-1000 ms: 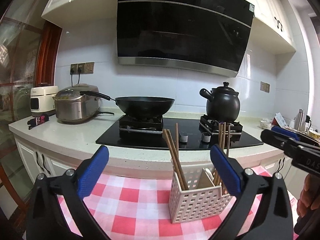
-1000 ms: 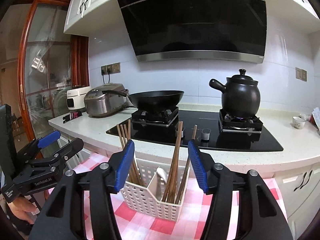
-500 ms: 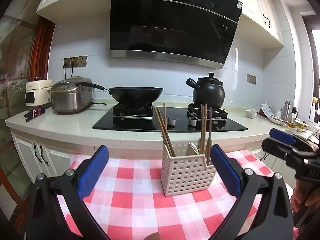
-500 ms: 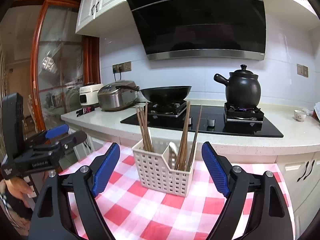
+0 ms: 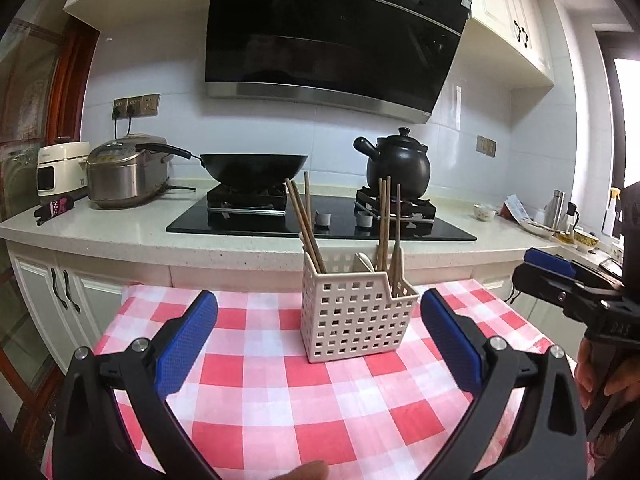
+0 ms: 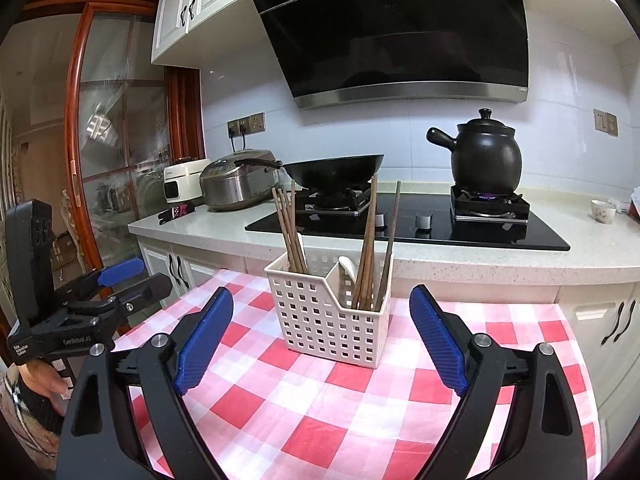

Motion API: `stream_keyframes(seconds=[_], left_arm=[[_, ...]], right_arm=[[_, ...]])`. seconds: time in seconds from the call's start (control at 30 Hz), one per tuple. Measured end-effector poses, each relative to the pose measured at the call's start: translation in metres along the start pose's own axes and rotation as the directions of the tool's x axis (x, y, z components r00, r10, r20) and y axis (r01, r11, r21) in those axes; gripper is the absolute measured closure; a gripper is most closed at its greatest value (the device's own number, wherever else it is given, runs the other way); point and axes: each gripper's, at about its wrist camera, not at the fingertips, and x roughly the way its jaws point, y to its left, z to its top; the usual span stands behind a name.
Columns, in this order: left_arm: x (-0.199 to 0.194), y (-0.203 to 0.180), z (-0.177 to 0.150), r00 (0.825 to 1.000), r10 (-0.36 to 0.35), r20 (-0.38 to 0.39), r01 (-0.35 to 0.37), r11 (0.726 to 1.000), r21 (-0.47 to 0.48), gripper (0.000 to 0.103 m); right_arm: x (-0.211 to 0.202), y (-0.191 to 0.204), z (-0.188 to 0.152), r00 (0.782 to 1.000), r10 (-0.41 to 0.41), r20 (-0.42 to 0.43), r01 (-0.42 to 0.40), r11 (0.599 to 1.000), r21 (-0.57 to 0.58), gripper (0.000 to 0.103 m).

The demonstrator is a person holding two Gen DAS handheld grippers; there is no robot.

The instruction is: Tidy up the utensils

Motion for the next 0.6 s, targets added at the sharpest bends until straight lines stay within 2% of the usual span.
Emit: stream_keyframes(seconds=[0.2, 0.6], left_arm=[[0.0094, -0.0009, -0.0003, 1.0, 0.0, -0.02, 0.0, 1.0, 0.006, 0.005], [0.0077, -0.0068, 0.0039, 1.0, 0.013, 0.003, -0.013, 0.999, 0.032, 0.005]], right_arm=[[0.0063, 0.0025, -0.0025, 1.0, -0.007, -0.009, 0.007, 1.0, -0.011, 0.018], [0.0074, 0.0041, -0.0013, 1.0, -0.017, -0.007, 0.016, 1.0, -0.022, 0.018]])
